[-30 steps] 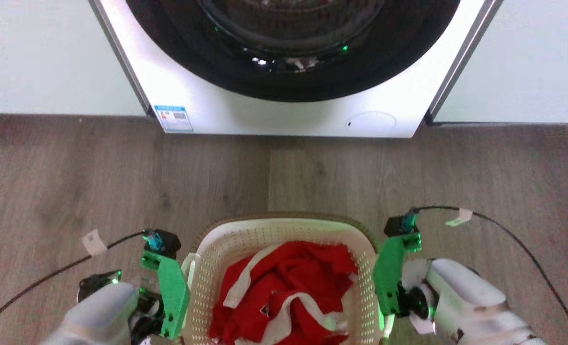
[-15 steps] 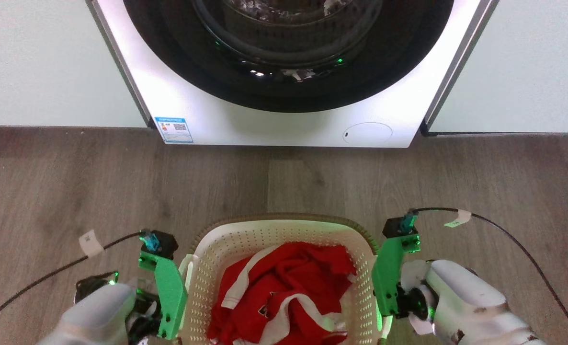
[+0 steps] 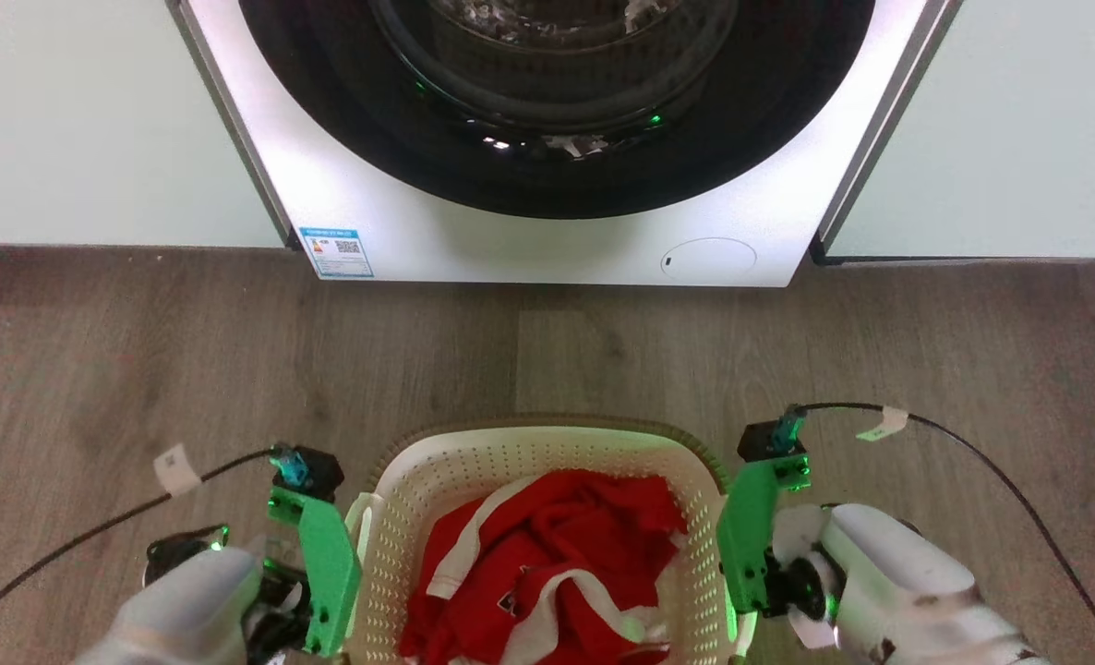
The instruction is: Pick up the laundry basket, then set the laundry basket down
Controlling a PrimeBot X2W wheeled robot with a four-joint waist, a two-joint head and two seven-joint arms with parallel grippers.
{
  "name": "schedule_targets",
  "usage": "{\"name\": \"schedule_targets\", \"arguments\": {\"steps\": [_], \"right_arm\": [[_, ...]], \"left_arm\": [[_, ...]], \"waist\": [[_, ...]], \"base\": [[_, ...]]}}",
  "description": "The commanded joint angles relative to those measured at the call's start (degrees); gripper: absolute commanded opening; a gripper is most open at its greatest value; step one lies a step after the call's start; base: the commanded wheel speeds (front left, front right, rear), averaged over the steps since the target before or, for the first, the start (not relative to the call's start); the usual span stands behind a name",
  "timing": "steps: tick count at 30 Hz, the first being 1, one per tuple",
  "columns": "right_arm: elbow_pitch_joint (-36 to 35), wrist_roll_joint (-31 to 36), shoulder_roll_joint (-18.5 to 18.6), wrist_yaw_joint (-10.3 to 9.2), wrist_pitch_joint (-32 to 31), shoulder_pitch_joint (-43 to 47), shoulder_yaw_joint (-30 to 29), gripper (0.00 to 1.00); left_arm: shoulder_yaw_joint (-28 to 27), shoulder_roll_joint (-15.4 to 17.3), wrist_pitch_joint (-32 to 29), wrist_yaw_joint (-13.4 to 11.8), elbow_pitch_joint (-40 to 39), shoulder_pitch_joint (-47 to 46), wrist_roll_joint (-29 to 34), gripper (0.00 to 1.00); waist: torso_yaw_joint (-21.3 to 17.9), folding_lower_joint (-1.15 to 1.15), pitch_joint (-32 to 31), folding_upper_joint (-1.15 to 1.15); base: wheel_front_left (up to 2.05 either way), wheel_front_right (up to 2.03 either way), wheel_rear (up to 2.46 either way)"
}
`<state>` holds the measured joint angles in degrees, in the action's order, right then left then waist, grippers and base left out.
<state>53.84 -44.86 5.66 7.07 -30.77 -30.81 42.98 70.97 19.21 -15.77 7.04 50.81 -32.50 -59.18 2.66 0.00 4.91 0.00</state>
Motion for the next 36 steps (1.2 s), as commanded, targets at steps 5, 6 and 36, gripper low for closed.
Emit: {"name": "schedule_targets", "arguments": {"steps": [5,6,36], "right_arm": [[-2.3,-0.1,-0.2,0.42,0.1,-1.0,0.5,0.0],[-2.3,0.0,-0.1,0.42,0.1,-1.1,0.6,0.0],[-2.6,-0.7,0.3,0.42,-0.5,-0.8,1.1,0.0]], "left_arm": [[-0.2,2.1,-0.4,0.4,-0.8,-2.3,0.1,0.0],[-0.2,2.1,-0.4,0.4,-0.8,-2.3,0.1,0.0],[0.6,2.4,-1.0,0.5,-1.2,-2.6,-0.9,0.0]], "waist": [[0.0,0.0,0.0,0.0],[0.0,0.0,0.0,0.0],[0.0,0.0,0.0,0.0]], "base": [[0.0,0.0,0.0],[0.0,0.0,0.0],[0.0,0.0,0.0]]}}
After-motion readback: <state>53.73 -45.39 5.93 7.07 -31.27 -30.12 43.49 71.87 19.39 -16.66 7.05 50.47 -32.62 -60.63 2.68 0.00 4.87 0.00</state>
